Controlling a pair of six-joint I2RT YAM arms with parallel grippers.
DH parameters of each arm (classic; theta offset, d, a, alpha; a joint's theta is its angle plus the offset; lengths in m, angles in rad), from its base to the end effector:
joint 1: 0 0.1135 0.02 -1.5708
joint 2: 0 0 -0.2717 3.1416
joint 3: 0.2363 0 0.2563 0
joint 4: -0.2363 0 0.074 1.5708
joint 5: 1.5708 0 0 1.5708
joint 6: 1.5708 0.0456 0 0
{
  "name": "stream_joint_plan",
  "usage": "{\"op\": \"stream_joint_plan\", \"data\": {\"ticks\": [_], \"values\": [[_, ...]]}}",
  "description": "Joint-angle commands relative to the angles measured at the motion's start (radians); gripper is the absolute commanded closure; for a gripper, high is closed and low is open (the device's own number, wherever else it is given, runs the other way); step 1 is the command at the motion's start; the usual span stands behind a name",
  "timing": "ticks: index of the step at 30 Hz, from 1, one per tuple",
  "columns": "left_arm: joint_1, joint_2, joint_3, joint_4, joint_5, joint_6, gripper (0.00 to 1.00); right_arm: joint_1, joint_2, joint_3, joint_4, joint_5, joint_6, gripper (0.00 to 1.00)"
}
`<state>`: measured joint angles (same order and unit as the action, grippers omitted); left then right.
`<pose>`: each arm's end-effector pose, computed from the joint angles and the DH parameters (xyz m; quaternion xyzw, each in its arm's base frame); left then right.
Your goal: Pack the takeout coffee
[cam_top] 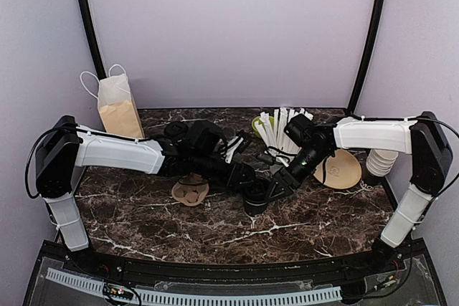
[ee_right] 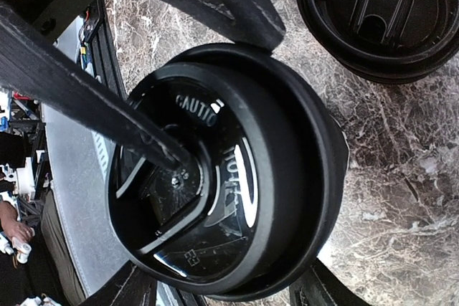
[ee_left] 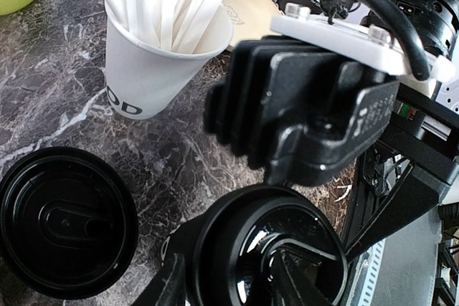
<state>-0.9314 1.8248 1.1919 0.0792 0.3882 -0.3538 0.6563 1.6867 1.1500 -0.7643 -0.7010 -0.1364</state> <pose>0.2389 -0.3502 0.2164 0.3341 0.7948 -0.4212 0.2815 0.2397 0.2218 0.2026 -0.4019 0.8407 0.3613 0.0346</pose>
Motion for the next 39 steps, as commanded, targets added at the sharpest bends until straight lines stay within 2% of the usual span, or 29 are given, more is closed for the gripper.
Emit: {"op": "stream_joint_plan", "data": {"ticks": [1,5,8,11,15,21,26,29,30,32,36,39], "values": [[-0.003,-0.010,-0.040,-0.037,-0.001,0.000,0.57,-0.022,0.093,-0.031,0.082,0.300,0.038,0.40],[-0.003,-0.016,-0.023,-0.063,-0.013,0.019,0.56,-0.024,0.093,-0.004,0.063,0.307,0.024,0.41],[-0.004,-0.037,0.000,-0.073,-0.011,0.045,0.47,-0.031,0.060,0.025,0.031,0.234,-0.019,0.40],[-0.004,-0.079,0.003,-0.043,-0.016,0.056,0.37,-0.038,0.013,0.050,-0.006,0.148,-0.065,0.34],[-0.003,-0.104,0.059,-0.044,-0.038,0.085,0.30,-0.048,-0.034,0.079,-0.055,0.119,-0.106,0.27],[-0.004,-0.134,0.156,-0.157,-0.081,0.166,0.26,-0.064,-0.084,0.129,-0.147,0.088,-0.163,0.24],[0.008,-0.197,0.219,-0.315,-0.216,0.321,0.25,-0.066,-0.154,0.181,-0.198,0.102,-0.220,0.25],[0.033,-0.261,0.226,-0.345,-0.349,0.406,0.20,-0.065,-0.194,0.233,-0.200,0.150,-0.280,0.28],[0.048,-0.275,0.220,-0.340,-0.417,0.414,0.15,-0.062,-0.204,0.249,-0.187,0.161,-0.293,0.28],[0.079,-0.335,0.179,-0.297,-0.465,0.434,0.08,-0.051,-0.217,0.279,-0.162,0.175,-0.333,0.27],[0.147,-0.413,0.020,-0.146,-0.493,0.458,0.05,0.019,-0.200,0.319,-0.106,0.270,-0.421,0.16],[0.180,-0.464,-0.043,-0.052,-0.499,0.430,0.05,0.122,-0.144,0.349,-0.098,0.366,-0.456,0.13]]}}
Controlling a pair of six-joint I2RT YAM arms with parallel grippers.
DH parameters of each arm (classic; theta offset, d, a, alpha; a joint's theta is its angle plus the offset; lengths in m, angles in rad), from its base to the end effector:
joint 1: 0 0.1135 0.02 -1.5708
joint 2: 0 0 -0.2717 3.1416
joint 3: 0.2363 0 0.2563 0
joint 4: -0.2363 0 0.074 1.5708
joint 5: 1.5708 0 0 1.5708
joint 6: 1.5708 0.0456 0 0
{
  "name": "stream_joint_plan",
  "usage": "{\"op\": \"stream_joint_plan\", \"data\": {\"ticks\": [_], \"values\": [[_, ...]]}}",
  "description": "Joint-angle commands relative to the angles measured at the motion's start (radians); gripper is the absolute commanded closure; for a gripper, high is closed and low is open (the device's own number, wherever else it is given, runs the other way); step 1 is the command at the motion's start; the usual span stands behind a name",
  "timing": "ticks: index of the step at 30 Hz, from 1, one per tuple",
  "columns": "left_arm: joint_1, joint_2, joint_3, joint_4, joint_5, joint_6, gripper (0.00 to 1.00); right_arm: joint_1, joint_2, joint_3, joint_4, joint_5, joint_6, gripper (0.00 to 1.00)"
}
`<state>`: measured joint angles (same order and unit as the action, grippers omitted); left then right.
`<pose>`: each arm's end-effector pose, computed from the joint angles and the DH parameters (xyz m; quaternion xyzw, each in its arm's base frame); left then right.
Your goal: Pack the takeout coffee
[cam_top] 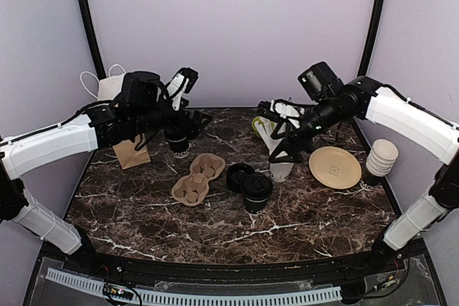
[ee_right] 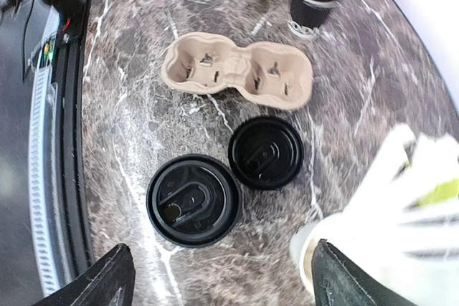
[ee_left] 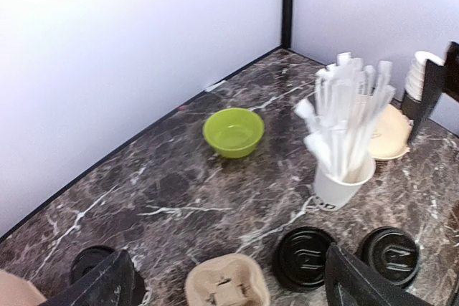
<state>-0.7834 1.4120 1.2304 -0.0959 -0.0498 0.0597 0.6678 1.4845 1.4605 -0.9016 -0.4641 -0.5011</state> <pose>0.2481 -0.2439 0.3630 0.3128 0.7341 -0.1946 0.5704 0.2356 0.2118 0.3465 -0.5701 0.7296 0.2430 0.2893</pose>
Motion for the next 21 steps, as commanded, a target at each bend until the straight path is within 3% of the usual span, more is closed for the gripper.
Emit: {"op": "stream_joint_plan", "data": {"ticks": [1,11,21], "values": [[0.046,-0.077,-0.110,0.138,-0.062,0.010,0.05,0.140,0.082,0.048,0.035,0.156,-0.098,0.13],[0.100,-0.162,-0.235,0.225,-0.049,-0.008,0.05,0.239,0.217,0.070,0.039,0.314,-0.119,0.05],[0.103,-0.182,-0.238,0.223,-0.019,-0.008,0.05,0.242,0.262,0.060,-0.017,0.300,-0.126,0.05]]}}
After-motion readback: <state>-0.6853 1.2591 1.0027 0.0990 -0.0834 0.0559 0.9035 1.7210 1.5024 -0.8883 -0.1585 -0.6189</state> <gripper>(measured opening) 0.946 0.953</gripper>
